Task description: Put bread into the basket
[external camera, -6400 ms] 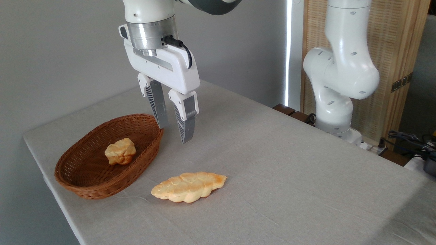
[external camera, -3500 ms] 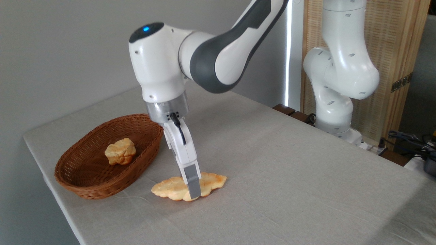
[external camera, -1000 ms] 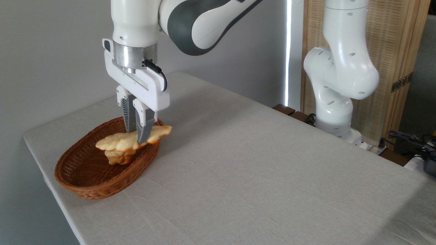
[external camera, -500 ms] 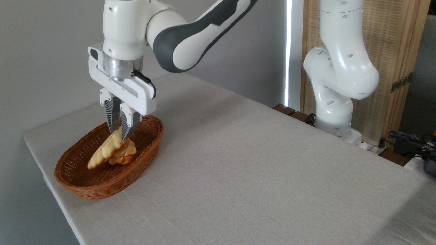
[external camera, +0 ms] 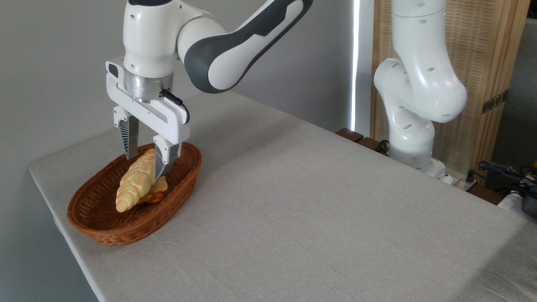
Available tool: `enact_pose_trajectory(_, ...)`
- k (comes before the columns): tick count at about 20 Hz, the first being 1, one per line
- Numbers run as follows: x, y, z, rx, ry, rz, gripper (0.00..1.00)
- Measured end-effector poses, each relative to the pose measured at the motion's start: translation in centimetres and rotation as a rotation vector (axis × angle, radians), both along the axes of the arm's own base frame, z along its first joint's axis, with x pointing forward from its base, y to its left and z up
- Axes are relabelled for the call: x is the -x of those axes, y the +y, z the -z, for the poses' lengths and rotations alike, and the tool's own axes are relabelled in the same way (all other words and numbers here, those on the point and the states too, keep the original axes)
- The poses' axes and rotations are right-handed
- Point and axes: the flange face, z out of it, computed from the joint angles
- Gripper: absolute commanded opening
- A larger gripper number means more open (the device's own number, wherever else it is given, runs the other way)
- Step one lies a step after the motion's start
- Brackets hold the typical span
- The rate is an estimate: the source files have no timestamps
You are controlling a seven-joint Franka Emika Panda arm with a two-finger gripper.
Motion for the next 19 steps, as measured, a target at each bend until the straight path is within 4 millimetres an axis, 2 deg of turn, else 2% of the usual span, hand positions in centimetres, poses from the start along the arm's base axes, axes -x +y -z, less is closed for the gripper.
enact_pose_trajectory(2, -0.4, 1.0, -1.3, 0.002, -0.025, -0.016, 1.0)
enact_pose_trajectory(5, -0.5, 4.0, -3.5, -0.067, -0.05, -0.016, 1.0)
enact_pose_trajectory(8, 0.8, 6.2, -5.4, -0.133, -0.029, 0.059, 1.0)
enact_pose_trajectory(11, 2.2, 9.9, -7.1, -0.173, 0.006, 0.159, 1.0)
enact_pose_trajectory(14, 3.1, 12.1, -7.3, -0.252, 0.054, 0.235, 1.0)
enact_pose_trajectory(19, 3.7, 12.4, -6.3, -0.316, 0.124, 0.27, 1.0)
